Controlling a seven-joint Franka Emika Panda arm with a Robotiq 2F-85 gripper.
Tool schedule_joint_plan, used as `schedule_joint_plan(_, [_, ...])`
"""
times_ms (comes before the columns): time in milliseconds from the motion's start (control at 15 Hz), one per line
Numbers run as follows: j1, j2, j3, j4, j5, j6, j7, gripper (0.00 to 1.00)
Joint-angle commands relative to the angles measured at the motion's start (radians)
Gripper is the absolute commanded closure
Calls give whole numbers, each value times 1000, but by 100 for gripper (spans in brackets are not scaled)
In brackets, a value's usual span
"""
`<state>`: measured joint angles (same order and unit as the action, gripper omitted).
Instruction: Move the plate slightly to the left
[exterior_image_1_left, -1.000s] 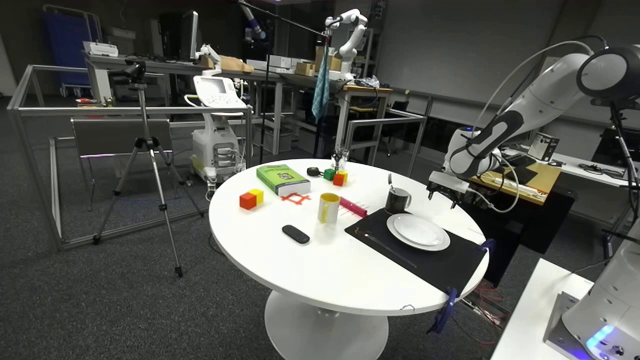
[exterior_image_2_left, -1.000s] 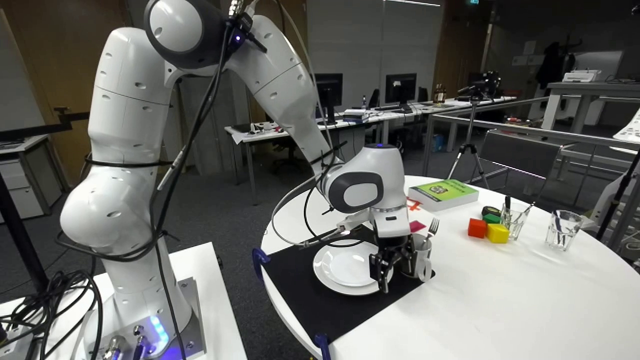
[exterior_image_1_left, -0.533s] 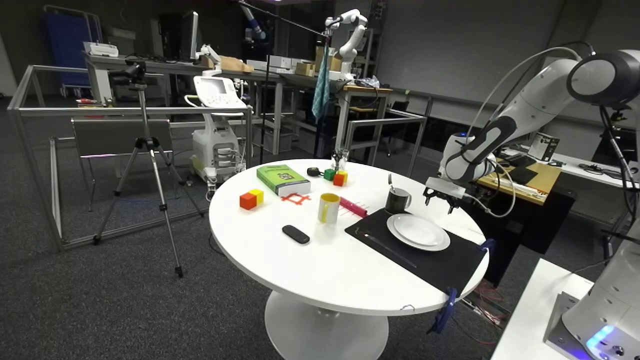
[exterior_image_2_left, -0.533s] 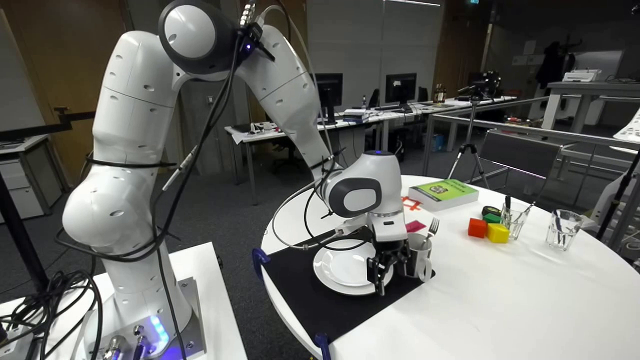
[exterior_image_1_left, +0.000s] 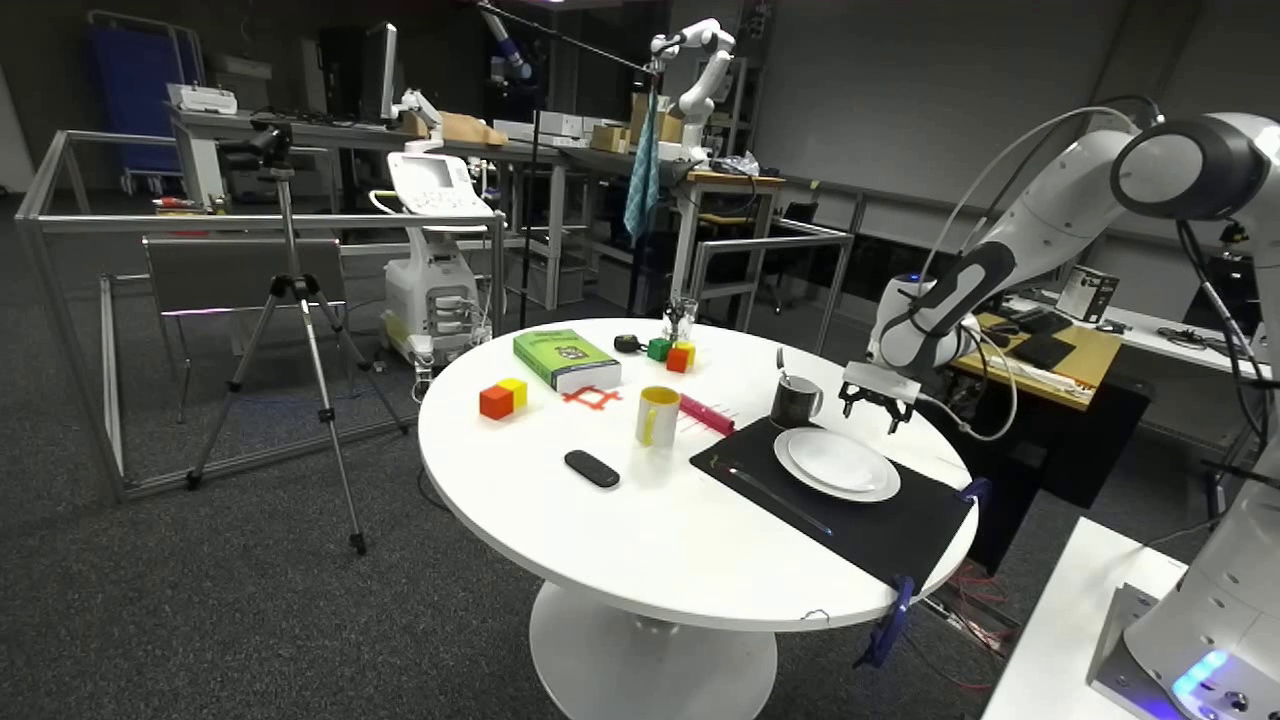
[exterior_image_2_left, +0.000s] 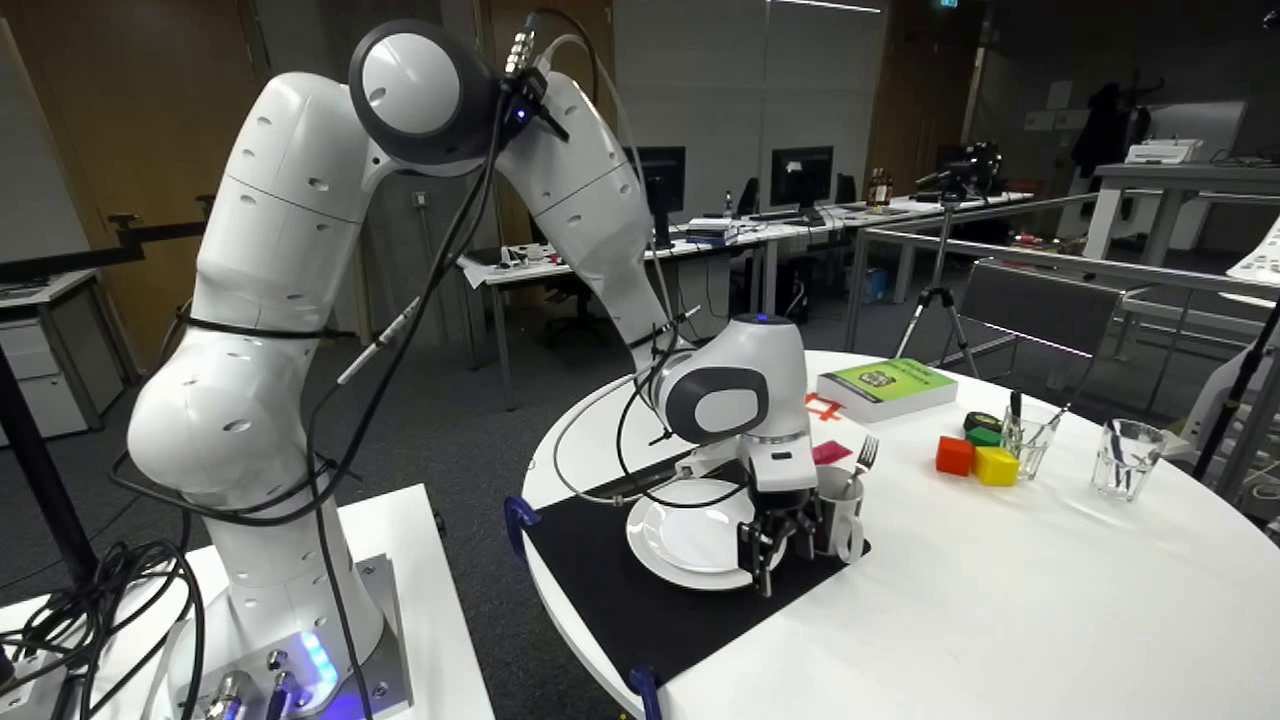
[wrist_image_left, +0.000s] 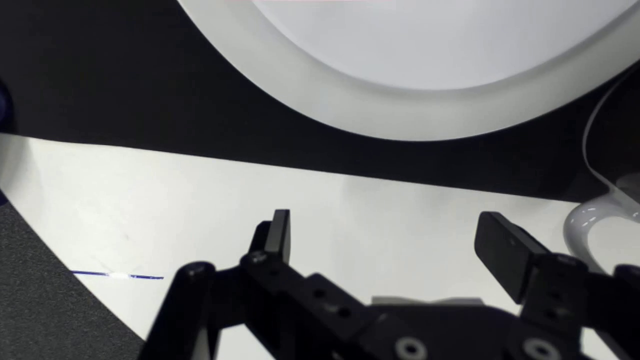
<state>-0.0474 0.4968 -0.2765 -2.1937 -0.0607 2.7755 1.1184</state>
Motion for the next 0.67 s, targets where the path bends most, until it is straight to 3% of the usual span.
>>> schedule_joint_plan(0, [23,35,-15,34,29,18,-19,0])
schedule_joint_plan(600, [45,87,-13,77,50,-2,-10,0])
